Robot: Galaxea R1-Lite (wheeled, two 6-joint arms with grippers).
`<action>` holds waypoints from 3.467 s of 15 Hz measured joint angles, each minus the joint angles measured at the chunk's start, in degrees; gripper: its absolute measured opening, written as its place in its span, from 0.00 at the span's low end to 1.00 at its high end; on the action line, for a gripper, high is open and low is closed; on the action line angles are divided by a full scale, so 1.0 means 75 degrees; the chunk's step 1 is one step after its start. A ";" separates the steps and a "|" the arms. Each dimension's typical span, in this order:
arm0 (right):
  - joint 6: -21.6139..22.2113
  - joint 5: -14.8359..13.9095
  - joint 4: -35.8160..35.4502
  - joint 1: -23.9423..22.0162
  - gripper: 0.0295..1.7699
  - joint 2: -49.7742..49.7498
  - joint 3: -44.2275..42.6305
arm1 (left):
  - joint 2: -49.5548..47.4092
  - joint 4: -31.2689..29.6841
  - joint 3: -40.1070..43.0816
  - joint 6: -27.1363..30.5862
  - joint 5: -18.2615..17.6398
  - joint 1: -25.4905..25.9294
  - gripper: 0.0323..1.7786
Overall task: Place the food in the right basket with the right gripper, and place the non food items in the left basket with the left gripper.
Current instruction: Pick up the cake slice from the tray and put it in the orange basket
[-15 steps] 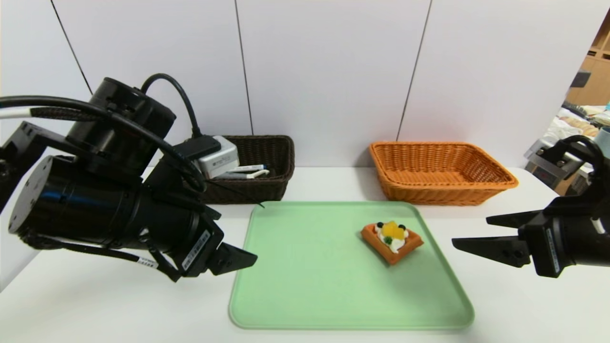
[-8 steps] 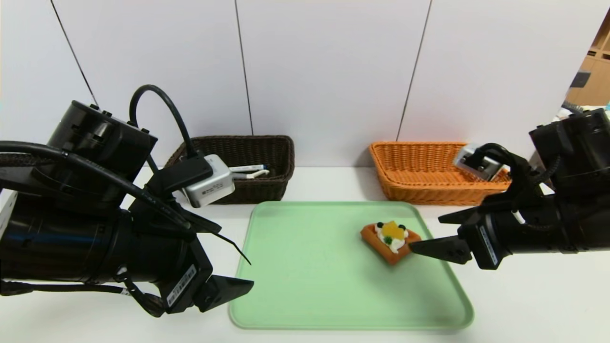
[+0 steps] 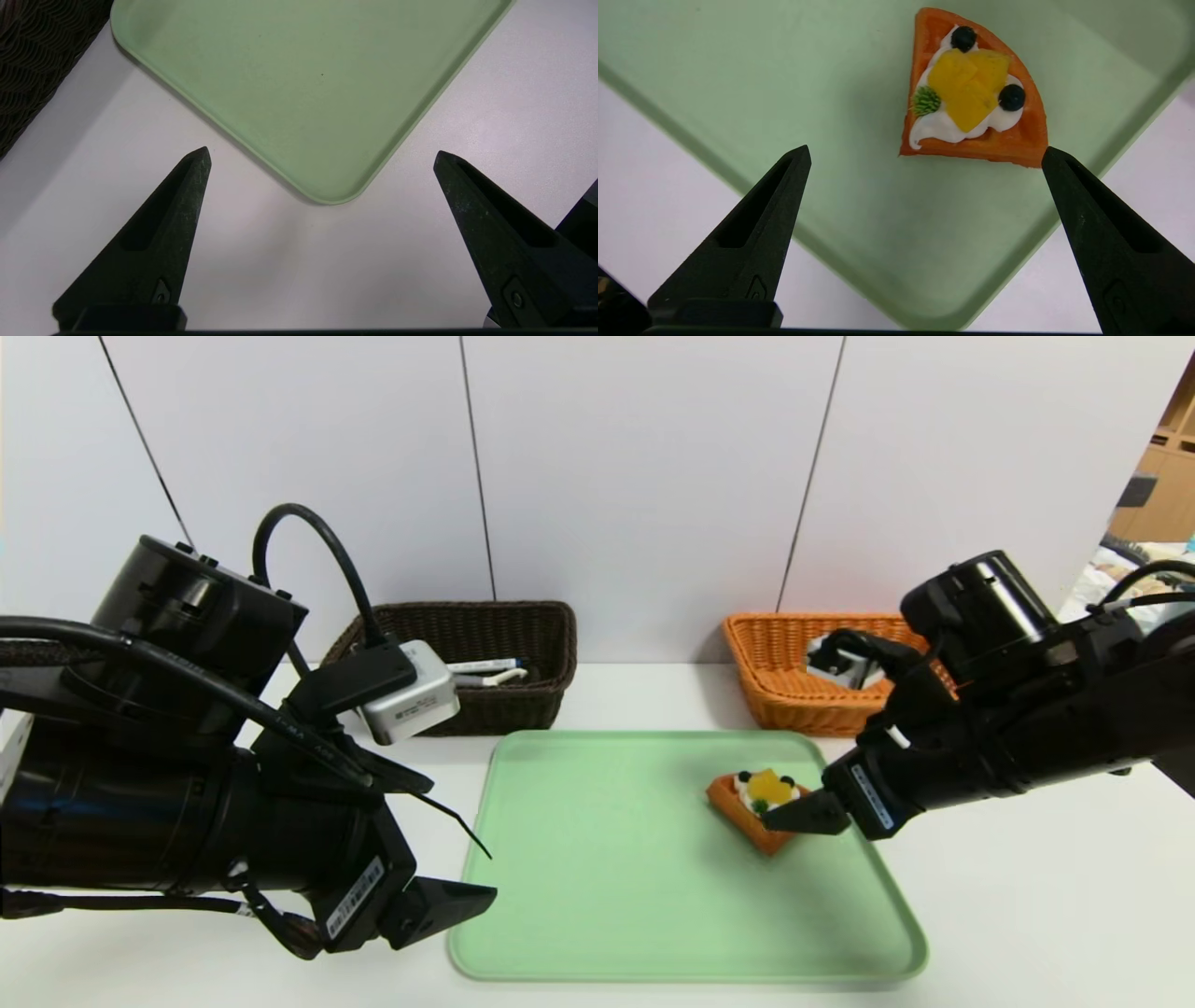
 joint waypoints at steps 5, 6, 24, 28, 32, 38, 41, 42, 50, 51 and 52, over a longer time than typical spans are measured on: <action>-0.0488 -0.0691 -0.0003 0.0124 0.97 0.0809 -0.0341 | 0.0011 0.0007 0.0029 -0.0041 0.0005 0.0011 0.95; -0.0575 -0.0740 -0.0007 0.0128 0.97 0.0894 -0.0349 | 0.0011 0.0000 0.0033 -0.0041 0.0015 0.0011 0.95; -0.0657 -0.0951 -0.0091 0.0109 0.97 0.1520 -0.0484 | 0.0005 -0.0174 0.0047 -0.0020 0.0008 0.0011 0.95; -0.0676 -0.1122 -0.0091 0.0112 0.97 0.1617 -0.0484 | 0.0023 -0.0174 0.0062 -0.0020 0.0005 0.0011 0.95; -0.0686 -0.1118 -0.0091 0.0127 0.97 0.1619 -0.0488 | 0.0029 -0.0174 0.0062 -0.0026 0.0005 0.0011 0.95; -0.0675 -0.1102 -0.0093 0.0150 0.97 0.1578 -0.0488 | 0.0029 -0.0174 0.0052 -0.0018 0.0008 0.0011 0.95; -0.0676 -0.1102 -0.0091 0.0154 0.97 0.1556 -0.0484 | 0.0029 -0.0174 0.0049 -0.0015 0.0005 0.0011 0.95; -0.0668 -0.1113 -0.0091 0.0154 0.97 0.1552 -0.0484 | 0.0026 -0.0172 0.0047 -0.0015 0.0003 0.0011 0.95; -0.0665 -0.1117 -0.0093 0.0172 0.56 0.1526 -0.0476 | 0.0023 -0.0187 0.0037 -0.0015 0.0015 0.0011 0.95; -0.0665 -0.1117 -0.0096 0.0172 0.54 0.1526 -0.0476 | 0.0023 -0.0187 0.0037 -0.0015 0.0008 0.0011 0.95; -0.0665 -0.1117 -0.0096 0.0176 0.53 0.1518 -0.0476 | 0.0020 -0.0187 0.0037 -0.0015 0.0011 0.0011 0.95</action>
